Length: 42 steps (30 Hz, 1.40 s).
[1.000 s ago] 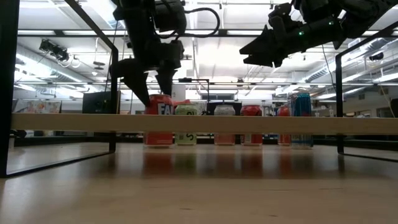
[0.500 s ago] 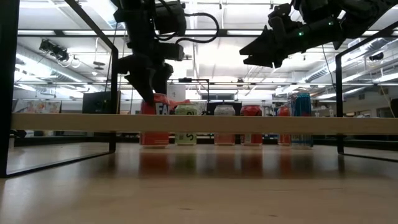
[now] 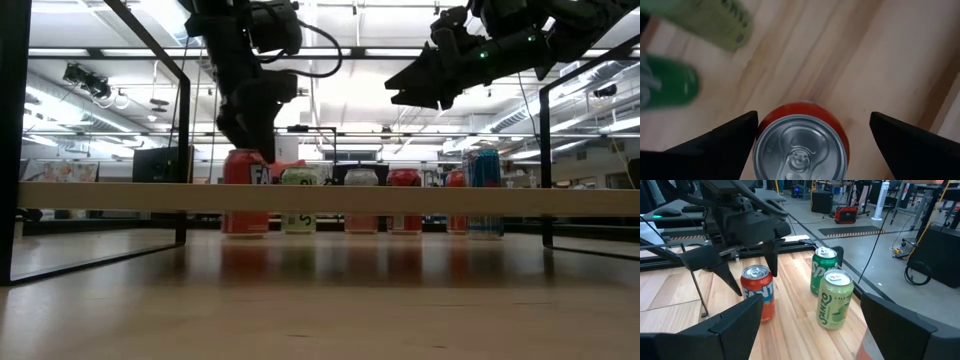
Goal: Place canned beverage on shelf
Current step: Put the bottom orange soda can on the shelf
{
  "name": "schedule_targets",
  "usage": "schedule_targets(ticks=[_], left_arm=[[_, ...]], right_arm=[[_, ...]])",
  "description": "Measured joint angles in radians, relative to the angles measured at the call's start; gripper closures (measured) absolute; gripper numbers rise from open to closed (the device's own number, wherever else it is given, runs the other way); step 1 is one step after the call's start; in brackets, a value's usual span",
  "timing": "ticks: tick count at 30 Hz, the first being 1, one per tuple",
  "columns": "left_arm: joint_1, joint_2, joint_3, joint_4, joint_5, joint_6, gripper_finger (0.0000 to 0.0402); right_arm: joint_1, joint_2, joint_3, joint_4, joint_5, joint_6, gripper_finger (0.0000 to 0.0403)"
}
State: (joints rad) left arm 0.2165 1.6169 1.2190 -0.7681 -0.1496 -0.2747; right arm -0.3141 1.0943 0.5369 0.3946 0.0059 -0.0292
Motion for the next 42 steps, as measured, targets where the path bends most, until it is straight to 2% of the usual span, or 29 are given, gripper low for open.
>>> schedule_targets(ticks=[2, 4, 10, 22, 27, 36, 42], left_arm=[[0.0, 0.0, 0.0, 0.0, -0.002, -0.075, 0.0006], [-0.001, 0.0, 0.0, -0.003, -0.001, -0.06, 0.0006], [-0.01, 0.0, 0.0, -0.056, 0.002, 0.164, 0.0006], [-0.013, 0.0, 0.0, -0.119, -0.001, 0.75, 0.0006], [-0.018, 0.0, 0.0, -0.11, -0.002, 0.912, 0.0025], [-0.018, -0.001, 0.0, -0.098, 0.001, 0.916, 0.0087], [-0.018, -0.001, 0.0, -0.095, -0.017, 0.728, 0.0092]], right_arm=[[0.0, 0.0, 0.0, 0.0, 0.0, 0.0, 0.0055], [0.0, 0.0, 0.0, 0.0, 0.0, 0.0, 0.0055], [0.0, 0.0, 0.0, 0.0, 0.0, 0.0, 0.0055], [0.0, 0.0, 0.0, 0.0, 0.0, 0.0, 0.0056], [0.0, 0.0, 0.0, 0.0, 0.0, 0.0, 0.0056], [0.0, 0.0, 0.0, 0.0, 0.0, 0.0, 0.0056], [0.0, 0.0, 0.0, 0.0, 0.0, 0.0, 0.0056]])
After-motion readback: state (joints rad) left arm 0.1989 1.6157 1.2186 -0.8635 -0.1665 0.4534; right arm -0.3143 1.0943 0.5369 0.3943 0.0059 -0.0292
